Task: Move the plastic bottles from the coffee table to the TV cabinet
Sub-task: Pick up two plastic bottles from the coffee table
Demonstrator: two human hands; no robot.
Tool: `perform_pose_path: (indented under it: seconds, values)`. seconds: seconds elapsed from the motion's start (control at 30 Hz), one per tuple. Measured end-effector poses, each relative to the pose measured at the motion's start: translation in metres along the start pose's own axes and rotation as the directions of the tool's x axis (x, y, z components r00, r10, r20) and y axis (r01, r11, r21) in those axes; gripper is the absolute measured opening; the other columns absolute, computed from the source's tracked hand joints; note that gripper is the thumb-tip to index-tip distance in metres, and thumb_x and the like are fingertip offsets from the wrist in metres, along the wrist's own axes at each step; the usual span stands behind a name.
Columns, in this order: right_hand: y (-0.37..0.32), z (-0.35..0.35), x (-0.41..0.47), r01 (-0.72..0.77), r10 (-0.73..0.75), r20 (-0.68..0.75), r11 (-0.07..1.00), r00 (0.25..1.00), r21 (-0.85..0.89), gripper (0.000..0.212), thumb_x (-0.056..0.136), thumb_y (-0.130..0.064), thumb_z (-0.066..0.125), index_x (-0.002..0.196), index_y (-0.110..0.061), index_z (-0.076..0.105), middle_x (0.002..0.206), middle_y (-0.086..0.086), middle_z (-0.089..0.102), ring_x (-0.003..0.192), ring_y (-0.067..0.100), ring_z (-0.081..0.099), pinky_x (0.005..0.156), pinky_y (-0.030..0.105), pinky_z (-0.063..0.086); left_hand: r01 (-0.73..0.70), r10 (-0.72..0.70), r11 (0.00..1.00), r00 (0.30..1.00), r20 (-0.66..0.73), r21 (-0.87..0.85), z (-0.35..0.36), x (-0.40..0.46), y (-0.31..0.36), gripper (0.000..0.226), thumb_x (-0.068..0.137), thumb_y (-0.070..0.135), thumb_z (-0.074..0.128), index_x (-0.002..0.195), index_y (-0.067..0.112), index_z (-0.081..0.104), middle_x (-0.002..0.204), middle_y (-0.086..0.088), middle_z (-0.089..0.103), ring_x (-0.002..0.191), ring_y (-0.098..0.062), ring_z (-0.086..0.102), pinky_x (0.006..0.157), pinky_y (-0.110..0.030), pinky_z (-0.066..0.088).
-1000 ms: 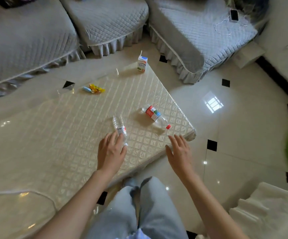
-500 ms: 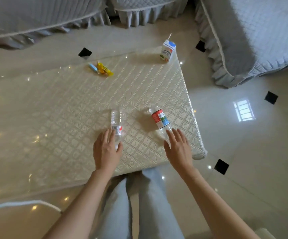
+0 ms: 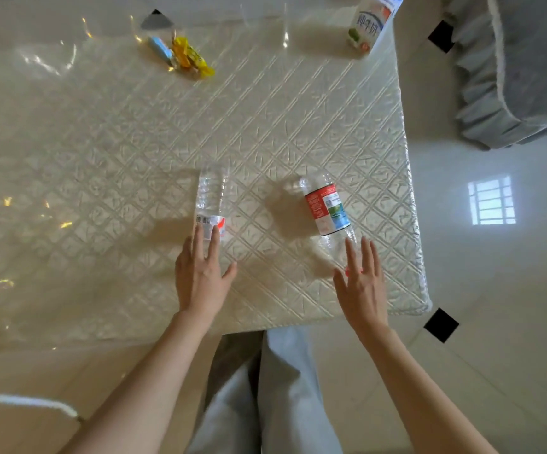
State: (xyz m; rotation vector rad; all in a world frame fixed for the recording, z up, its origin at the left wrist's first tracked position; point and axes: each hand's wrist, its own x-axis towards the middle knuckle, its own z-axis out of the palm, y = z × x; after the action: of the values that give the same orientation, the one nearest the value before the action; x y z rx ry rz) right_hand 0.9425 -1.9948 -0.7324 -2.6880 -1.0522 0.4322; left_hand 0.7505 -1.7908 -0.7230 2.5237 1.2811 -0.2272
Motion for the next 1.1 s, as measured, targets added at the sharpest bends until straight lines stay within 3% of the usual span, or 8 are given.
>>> perform_pose_path:
  seconds: [0.17, 0.3, 0.37, 0.47, 0.6, 0.87, 1.0, 1.1]
  values:
    - [0.016, 0.025, 0.002, -0.042, 0.041, 0.02, 0.998, 0.999, 0.037, 0.075, 0.089, -0.024, 0.063, 0.148, -0.013, 0.018, 0.146, 0.024, 0.035, 0.135, 0.038, 0.034, 0.101, 0.053, 0.041, -0.006, 0.006, 1.0, 1.0, -0.029, -0.005, 0.036, -0.002, -0.008, 0.092, 0.076, 0.03, 0.074, 0.148, 0.011, 0.021, 0.155, -0.019, 0.014, 0.136, -0.046, 0.022, 0.102, -0.052, 0.036]
    - [0.02, 0.038, 0.004, -0.074, 0.07, 0.048, 0.992, 0.996, 0.097, 0.08, 0.09, -0.03, 0.061, 0.15, -0.023, 0.008, 0.148, 0.015, 0.035, 0.105, 0.034, 0.06, 0.074, 0.045, 0.055, -0.035, 0.02, 0.997, 0.981, -0.191, -0.074, 0.046, -0.004, -0.016, 0.082, 0.076, 0.013, 0.073, 0.146, 0.015, 0.03, 0.153, -0.017, 0.021, 0.137, -0.041, 0.024, 0.1, -0.048, 0.042]
    - [0.017, 0.04, 0.005, -0.088, 0.085, 0.029, 0.988, 0.996, 0.129, 0.08, 0.091, -0.029, 0.061, 0.149, -0.028, 0.007, 0.142, 0.011, 0.041, 0.091, 0.025, 0.063, 0.057, 0.038, 0.053, -0.053, 0.024, 0.993, 0.966, -0.259, -0.107, 0.05, -0.003, -0.023, 0.077, 0.078, 0.011, 0.072, 0.145, 0.015, 0.034, 0.151, -0.015, 0.024, 0.136, -0.037, 0.028, 0.101, -0.042, 0.04]
    - [0.012, 0.04, 0.007, -0.118, 0.125, -0.025, 0.975, 0.992, 0.187, 0.075, 0.088, -0.026, 0.064, 0.148, -0.026, 0.019, 0.132, 0.009, 0.05, 0.074, 0.016, 0.061, 0.049, 0.034, 0.05, -0.037, -0.031, 0.977, 0.948, -0.316, -0.208, 0.054, 0.004, -0.032, 0.075, 0.076, 0.011, 0.076, 0.141, 0.012, 0.039, 0.145, -0.018, 0.034, 0.131, -0.033, 0.038, 0.101, -0.037, 0.038]
    - [0.006, 0.039, 0.002, -0.096, 0.113, -0.069, 0.972, 0.991, 0.215, 0.071, 0.083, -0.024, 0.071, 0.144, -0.018, 0.035, 0.119, 0.01, 0.057, 0.075, 0.017, 0.059, 0.052, 0.031, 0.044, -0.007, -0.098, 0.952, 0.94, -0.326, -0.307, 0.051, 0.011, -0.036, 0.076, 0.071, 0.013, 0.081, 0.137, 0.01, 0.045, 0.136, -0.019, 0.047, 0.124, -0.028, 0.046, 0.095, -0.029, 0.038]
    - [-0.03, 0.003, 0.006, -0.123, 0.206, -0.23, 0.936, 0.951, 0.329, 0.052, 0.084, -0.04, 0.063, 0.13, -0.023, 0.049, 0.125, 0.004, 0.059, 0.094, 0.025, 0.065, 0.076, 0.038, 0.054, -0.096, -0.075, 0.925, 0.902, -0.426, -0.367, 0.013, 0.016, -0.031, 0.055, 0.075, 0.014, 0.078, 0.126, 0.007, 0.057, 0.13, -0.014, 0.056, 0.122, -0.022, 0.051, 0.099, -0.031, 0.043]
    - [-0.049, -0.029, 0.028, -0.074, 0.194, -0.313, 0.931, 0.93, 0.358, 0.047, 0.079, -0.03, 0.075, 0.12, -0.016, 0.059, 0.108, 0.005, 0.067, 0.09, 0.021, 0.061, 0.083, 0.015, 0.038, -0.175, -0.015, 0.923, 0.874, -0.486, -0.342, -0.018, 0.024, -0.023, 0.046, 0.079, 0.011, 0.075, 0.121, 0.004, 0.06, 0.128, -0.012, 0.058, 0.121, -0.022, 0.053, 0.096, -0.036, 0.047]
    - [-0.062, -0.051, 0.05, -0.026, 0.149, -0.318, 0.932, 0.936, 0.361, 0.046, 0.074, -0.023, 0.08, 0.116, -0.014, 0.063, 0.114, 0.001, 0.066, 0.098, 0.017, 0.058, 0.087, 0.007, 0.032, -0.202, -0.017, 0.912, 0.849, -0.527, -0.356, -0.038, 0.037, -0.014, 0.041, 0.078, 0.012, 0.077, 0.115, 0.003, 0.063, 0.124, -0.012, 0.06, 0.117, -0.023, 0.056, 0.093, -0.034, 0.049]
